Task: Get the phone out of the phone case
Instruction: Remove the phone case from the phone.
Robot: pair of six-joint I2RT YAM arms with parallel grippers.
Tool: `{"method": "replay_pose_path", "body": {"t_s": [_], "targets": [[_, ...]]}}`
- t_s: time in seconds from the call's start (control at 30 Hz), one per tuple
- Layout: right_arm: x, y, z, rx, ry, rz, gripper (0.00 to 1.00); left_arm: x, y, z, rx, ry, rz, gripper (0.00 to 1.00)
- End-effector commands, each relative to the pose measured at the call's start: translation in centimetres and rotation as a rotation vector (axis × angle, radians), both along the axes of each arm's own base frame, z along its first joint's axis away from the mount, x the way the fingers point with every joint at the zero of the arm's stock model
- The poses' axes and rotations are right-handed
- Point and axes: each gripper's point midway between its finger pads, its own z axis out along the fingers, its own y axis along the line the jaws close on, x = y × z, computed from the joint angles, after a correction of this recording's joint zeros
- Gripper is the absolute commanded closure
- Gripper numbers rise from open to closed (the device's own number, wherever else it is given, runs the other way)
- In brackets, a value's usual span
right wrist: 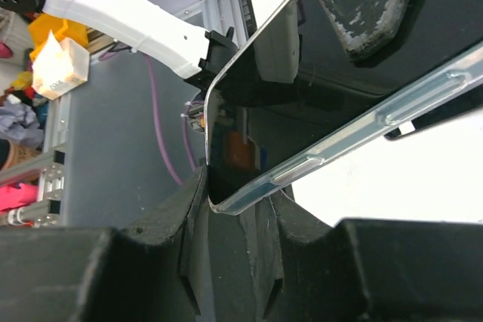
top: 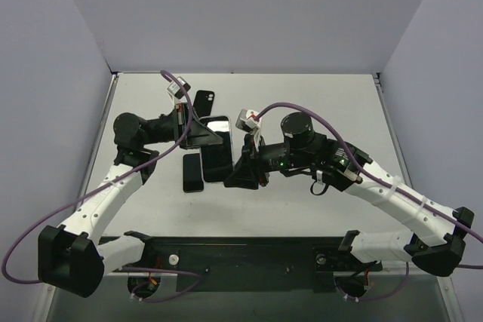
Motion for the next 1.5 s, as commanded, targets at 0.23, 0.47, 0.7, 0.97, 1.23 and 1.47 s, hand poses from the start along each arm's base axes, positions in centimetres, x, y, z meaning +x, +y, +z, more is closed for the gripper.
{"method": "replay_pose_path", "body": {"t_s": [0.23, 0.47, 0.7, 0.97, 1.23, 1.47], "targets": [[-0.3, 2.9, 7.7, 0.123, -0.447, 0.104, 1.0, 5.0, -1.2, -4.7, 0.041, 0.396, 0.096, 1.0], [-0.1, 4.3, 8.5, 0.125, -0.493, 0.113, 1.0, 5.1, -2.4, -6.3, 0.059, 0.427, 0.077, 1.0], [1.9, 3.8, 7.7, 0.138, -0.45, -0.017, 1.0, 5.2, -2.6, -5.0, -0.016, 0.423, 0.071, 1.0], [5.3, -1.3, 4.0, 0.281, -0.073, -0.329, 1.0, 7.1, 0.2, -2.6, -0.086, 0.222, 0.342, 1.0], [1.1, -1.6, 5.5, 0.46, 0.222, -0.191, 0.7, 6.4, 1.9, 0.3, -0.059, -0.01, 0.508, 1.0], [2.4, -0.8, 5.7, 0.453, 0.288, -0.214, 0.55, 5.3, 2.5, 2.1, -0.125, -0.033, 0.521, 1.0]]}}
